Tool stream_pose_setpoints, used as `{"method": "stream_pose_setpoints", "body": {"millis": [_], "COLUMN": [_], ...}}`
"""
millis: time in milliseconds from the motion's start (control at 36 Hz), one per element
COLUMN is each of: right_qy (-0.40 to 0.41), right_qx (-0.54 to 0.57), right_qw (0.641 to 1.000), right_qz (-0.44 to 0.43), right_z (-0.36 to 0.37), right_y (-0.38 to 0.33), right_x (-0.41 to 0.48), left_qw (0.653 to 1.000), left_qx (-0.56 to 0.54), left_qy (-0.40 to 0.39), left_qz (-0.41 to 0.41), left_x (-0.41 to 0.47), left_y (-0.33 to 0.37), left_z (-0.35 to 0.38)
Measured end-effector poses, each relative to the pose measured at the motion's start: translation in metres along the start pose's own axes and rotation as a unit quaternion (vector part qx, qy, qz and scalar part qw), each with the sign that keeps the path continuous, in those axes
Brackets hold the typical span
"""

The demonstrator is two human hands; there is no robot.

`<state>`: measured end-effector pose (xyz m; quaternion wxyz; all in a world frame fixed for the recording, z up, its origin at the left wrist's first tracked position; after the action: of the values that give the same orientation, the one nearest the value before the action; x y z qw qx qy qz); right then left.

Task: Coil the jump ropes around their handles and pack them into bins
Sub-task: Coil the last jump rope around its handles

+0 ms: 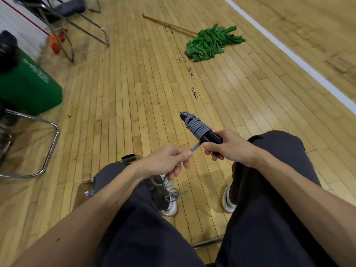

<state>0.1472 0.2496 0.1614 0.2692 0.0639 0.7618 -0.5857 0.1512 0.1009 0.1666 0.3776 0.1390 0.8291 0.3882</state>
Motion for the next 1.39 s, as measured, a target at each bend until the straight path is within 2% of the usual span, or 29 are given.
{"method": "stream_pose_setpoints", "body": {"millis": [139,333,444,528,611,722,972,1167,1389], "right_qy": [0.064,0.15,0.17,0.163,0.118,0.023,-0.059,-0.159,-0.286], "right_qx": [-0.065,-0.124,-0.137,-0.127,-0.095,-0.092,-0.138,-0.181,-0.136], "right_qw": [0.996,0.981,0.976,0.978,0.986,0.99,0.983,0.964,0.946], "right_qz": [-0.013,0.01,0.019,0.041,0.065,0.102,0.11,0.111,0.064], "right_z": [-0.009,-0.022,-0.028,-0.032,-0.029,-0.006,0.017,0.035,0.056], "right_y": [0.0,0.006,0.007,0.011,0.017,0.028,0.027,0.028,0.018], "right_x": [0.003,0.008,0.009,0.011,0.012,0.013,0.007,-0.008,-0.025], "left_qw": [0.998,0.998,0.992,0.965,0.92,0.886,0.859,0.835,0.826], "left_qx": [-0.055,-0.013,0.099,0.247,0.378,0.453,0.502,0.531,0.536], "left_qy": [-0.001,0.022,0.053,0.081,0.103,0.094,0.039,-0.034,-0.069], "left_qz": [-0.025,-0.06,-0.049,-0.019,0.014,0.035,0.091,0.14,0.163], "left_x": [-0.004,-0.002,0.002,-0.001,-0.005,-0.008,0.008,0.027,0.044], "left_y": [0.006,0.011,0.027,0.049,0.072,0.089,0.121,0.135,0.149], "left_z": [-0.001,-0.002,-0.01,-0.02,-0.031,-0.038,-0.036,-0.015,-0.006]}}
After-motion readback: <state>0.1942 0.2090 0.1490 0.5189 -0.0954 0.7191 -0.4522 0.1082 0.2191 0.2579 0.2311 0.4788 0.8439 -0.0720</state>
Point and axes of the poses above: each hand's wrist, its own x-axis towards the middle knuckle, its own z-axis out of the palm, y = z × x, the point moved 10 cm from there along x, towards the middle knuckle, and after that the axes turned 8 degrees about z, right-handed, at the moved point
